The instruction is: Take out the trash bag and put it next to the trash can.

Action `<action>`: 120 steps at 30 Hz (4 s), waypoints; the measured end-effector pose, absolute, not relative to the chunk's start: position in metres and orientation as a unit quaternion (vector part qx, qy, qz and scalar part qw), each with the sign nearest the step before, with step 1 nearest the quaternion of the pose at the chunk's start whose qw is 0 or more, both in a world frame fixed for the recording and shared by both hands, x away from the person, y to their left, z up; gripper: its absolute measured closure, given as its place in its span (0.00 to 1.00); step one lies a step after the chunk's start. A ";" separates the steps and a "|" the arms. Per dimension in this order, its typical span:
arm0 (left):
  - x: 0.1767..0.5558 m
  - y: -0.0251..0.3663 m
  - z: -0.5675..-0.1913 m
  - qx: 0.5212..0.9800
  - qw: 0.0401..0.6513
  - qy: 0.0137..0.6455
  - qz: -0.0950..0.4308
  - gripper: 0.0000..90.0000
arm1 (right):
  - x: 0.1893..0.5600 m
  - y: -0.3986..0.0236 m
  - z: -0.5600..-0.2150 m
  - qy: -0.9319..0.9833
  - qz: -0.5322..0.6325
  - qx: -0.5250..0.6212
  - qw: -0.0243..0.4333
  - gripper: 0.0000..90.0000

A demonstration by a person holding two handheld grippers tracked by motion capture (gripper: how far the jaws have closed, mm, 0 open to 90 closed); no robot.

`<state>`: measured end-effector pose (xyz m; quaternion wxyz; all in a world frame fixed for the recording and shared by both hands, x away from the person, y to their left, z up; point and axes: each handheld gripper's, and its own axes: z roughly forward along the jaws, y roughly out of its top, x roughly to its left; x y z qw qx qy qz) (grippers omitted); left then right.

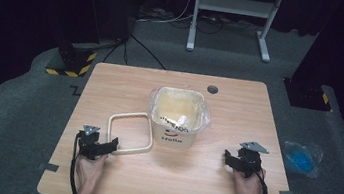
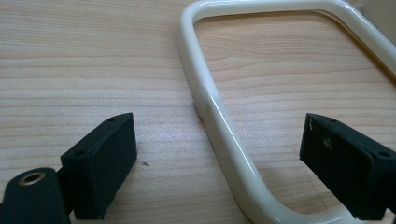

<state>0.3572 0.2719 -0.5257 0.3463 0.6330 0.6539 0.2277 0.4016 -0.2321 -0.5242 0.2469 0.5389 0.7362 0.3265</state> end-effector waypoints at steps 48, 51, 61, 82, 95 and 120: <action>0.363 0.244 -0.492 0.655 0.366 0.620 0.230 0.28 | 0.401 -0.231 -0.524 0.737 0.325 0.539 0.246 0.29; 0.366 0.242 -0.489 0.658 0.369 0.615 0.229 0.28 | 0.401 -0.231 -0.524 0.737 0.325 0.538 0.247 0.29; 0.375 0.231 -0.481 0.667 0.372 0.607 0.221 0.29 | 0.401 -0.231 -0.524 0.737 0.325 0.538 0.247 0.29; 0.395 0.208 -0.463 0.672 0.389 0.598 0.201 0.28 | 0.401 -0.231 -0.524 0.737 0.326 0.538 0.245 0.29; 0.407 0.198 -0.452 0.676 0.394 0.590 0.200 0.28 | 0.401 -0.231 -0.524 0.738 0.326 0.538 0.245 0.29; 0.420 0.184 -0.440 0.680 0.402 0.582 0.195 0.28 | 0.400 -0.231 -0.524 0.738 0.326 0.538 0.245 0.29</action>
